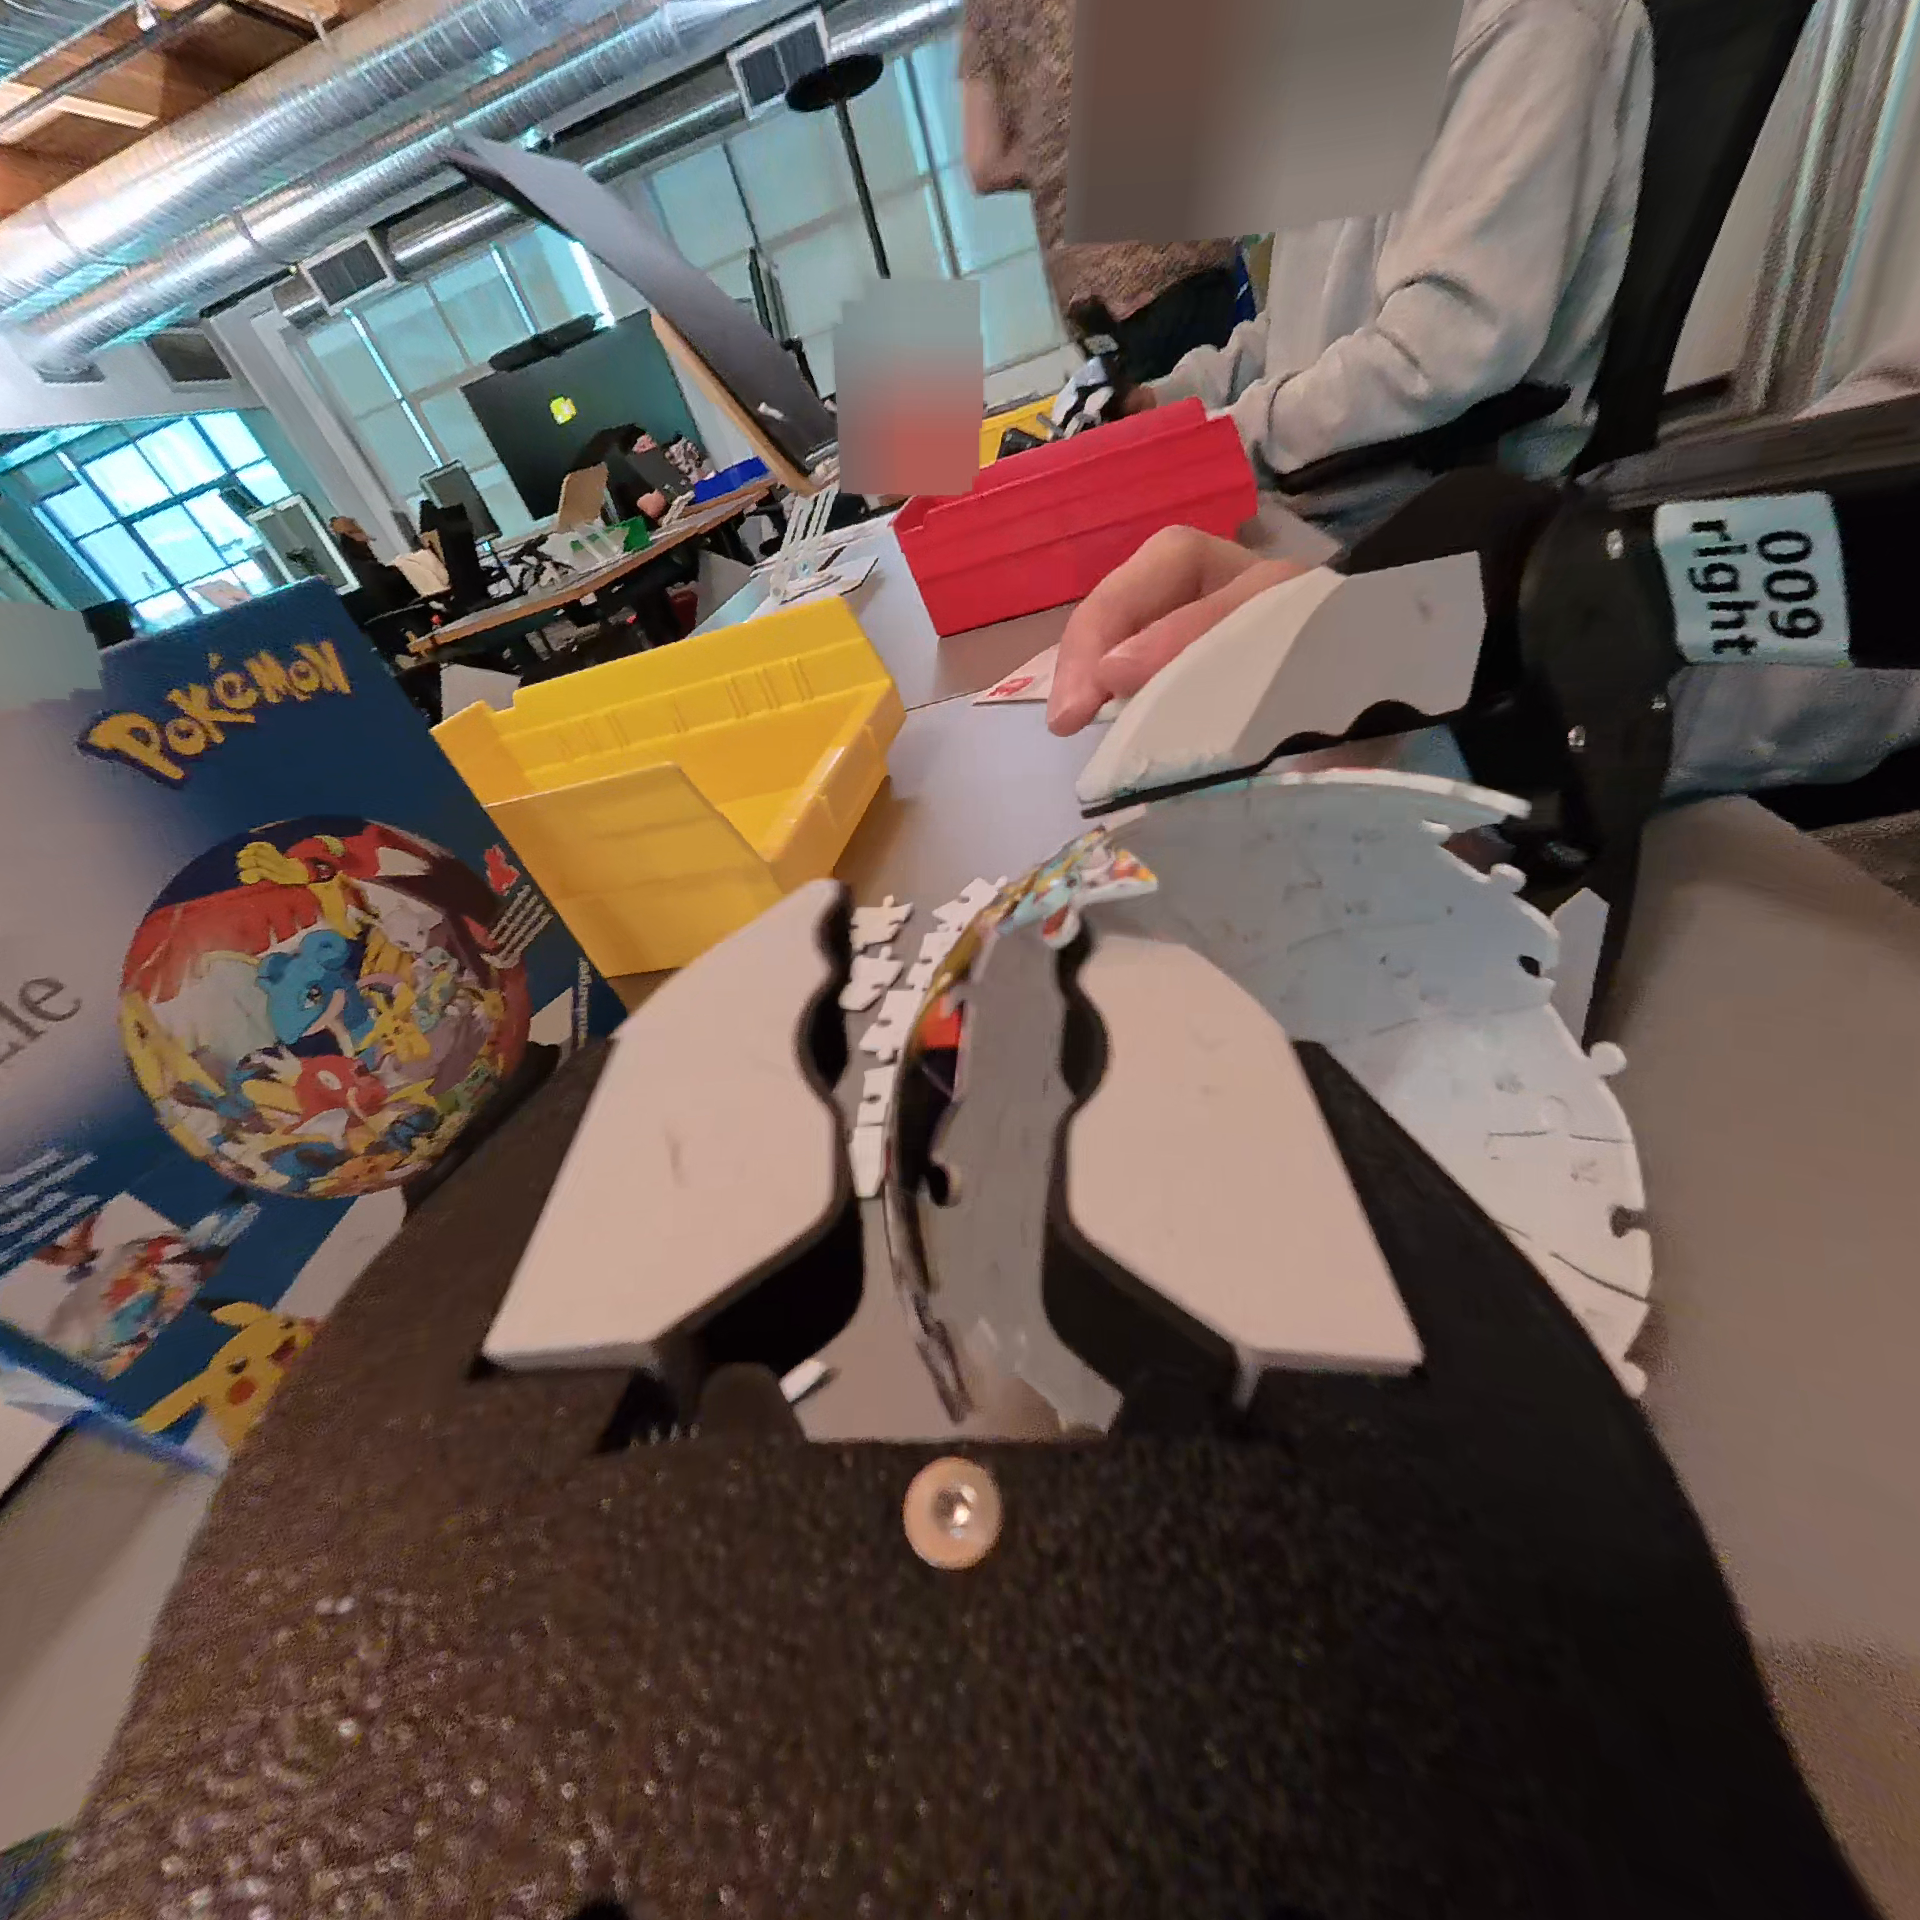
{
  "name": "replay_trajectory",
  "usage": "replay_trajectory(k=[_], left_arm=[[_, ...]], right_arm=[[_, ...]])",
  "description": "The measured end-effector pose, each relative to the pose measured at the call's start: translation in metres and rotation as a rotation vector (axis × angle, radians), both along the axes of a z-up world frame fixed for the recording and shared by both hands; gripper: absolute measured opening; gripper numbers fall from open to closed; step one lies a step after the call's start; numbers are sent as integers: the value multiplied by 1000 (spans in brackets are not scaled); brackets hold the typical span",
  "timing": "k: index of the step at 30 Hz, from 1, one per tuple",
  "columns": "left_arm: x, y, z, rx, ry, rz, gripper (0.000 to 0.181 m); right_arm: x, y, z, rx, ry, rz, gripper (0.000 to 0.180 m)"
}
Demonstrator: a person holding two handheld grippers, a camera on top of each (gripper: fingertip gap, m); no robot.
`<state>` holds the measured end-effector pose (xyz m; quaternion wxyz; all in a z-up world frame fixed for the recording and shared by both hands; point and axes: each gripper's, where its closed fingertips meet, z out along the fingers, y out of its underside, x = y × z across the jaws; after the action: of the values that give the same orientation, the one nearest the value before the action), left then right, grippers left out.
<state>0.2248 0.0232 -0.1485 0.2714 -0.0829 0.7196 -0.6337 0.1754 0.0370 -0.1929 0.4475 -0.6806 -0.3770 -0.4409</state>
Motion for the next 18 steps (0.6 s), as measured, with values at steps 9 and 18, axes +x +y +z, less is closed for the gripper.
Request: replay_trajectory(k=[9,18], left_arm=[[-18,40,-15,252,136,119,73],[-54,79,-90,537,482,379,82]], right_arm=[[4,-3,-1,-127,-105,-96,129],[-4,5,-3,-308,-207,-95,129]])
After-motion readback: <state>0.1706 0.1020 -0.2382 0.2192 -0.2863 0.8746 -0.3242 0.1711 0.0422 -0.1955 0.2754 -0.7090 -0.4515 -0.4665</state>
